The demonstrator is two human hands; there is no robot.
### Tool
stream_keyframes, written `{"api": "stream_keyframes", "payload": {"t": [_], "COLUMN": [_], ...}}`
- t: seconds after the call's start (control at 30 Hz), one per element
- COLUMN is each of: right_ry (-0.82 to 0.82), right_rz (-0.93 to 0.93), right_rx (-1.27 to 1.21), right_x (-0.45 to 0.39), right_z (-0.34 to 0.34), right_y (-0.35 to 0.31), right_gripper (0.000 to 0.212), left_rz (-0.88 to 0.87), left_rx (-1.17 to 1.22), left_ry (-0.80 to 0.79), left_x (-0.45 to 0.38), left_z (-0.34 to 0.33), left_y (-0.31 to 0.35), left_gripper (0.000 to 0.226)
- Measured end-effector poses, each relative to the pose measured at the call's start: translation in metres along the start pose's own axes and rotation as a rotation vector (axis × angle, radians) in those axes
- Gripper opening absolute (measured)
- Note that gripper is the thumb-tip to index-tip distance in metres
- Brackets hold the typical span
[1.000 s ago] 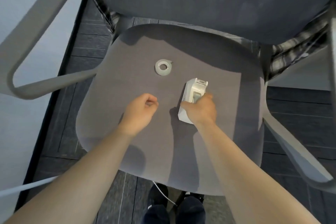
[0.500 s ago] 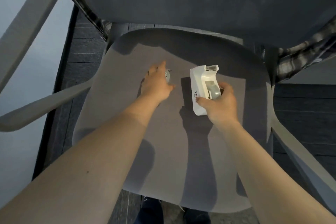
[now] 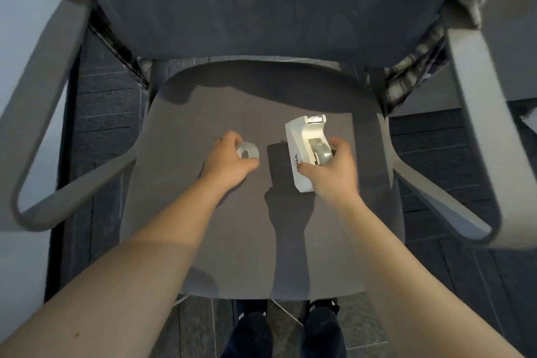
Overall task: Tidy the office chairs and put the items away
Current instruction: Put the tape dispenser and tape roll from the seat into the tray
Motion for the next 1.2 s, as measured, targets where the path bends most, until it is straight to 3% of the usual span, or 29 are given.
{"api": "stream_keyframes", "payload": {"t": [0.2,0.33,0.6,0.9,1.2], "right_ry": [0.098,0.165,0.365,0.611,0.803], "right_rz": [0.063,0.057,0.077,0.008,-0.028], "right_rx": [-0.026,-0.115,-0.295,-0.337,-0.425], "right_x": [0.055,0.091,0.16,0.26,0.39], "right_z": [0.033,0.073,0.189,0.329,0.469], "right_y": [-0.044,-0.071,-0.085,-0.013,0.112], "right_gripper": [0.058,0.039,0.032,0.05,0.042], "left_rz": [-0.19,-0.277,-0.542,-0.764,-0.906], "left_rx": [0.191,0.185,0.151,0.053,-0.097], "left_ry": [-0.038,-0.082,-0.283,-0.507,-0.683], "left_x": [0.056,0.092,0.17,0.289,0.465], "left_z": [0.05,0.067,0.038,-0.058,-0.197], "left_y": [0.064,0.112,0.227,0.318,0.361], "left_gripper": [0.034,0.05,0.043,0.035,0.049]}}
Point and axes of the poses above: each hand's wrist, its own x-axis away from the middle knuckle, its own z-axis out of the back of the hand, y = z × x, the point moved 2 cm from there along -x, towards the middle knuckle, and after that the axes turned 5 degrees about x, right-handed, at the moved point
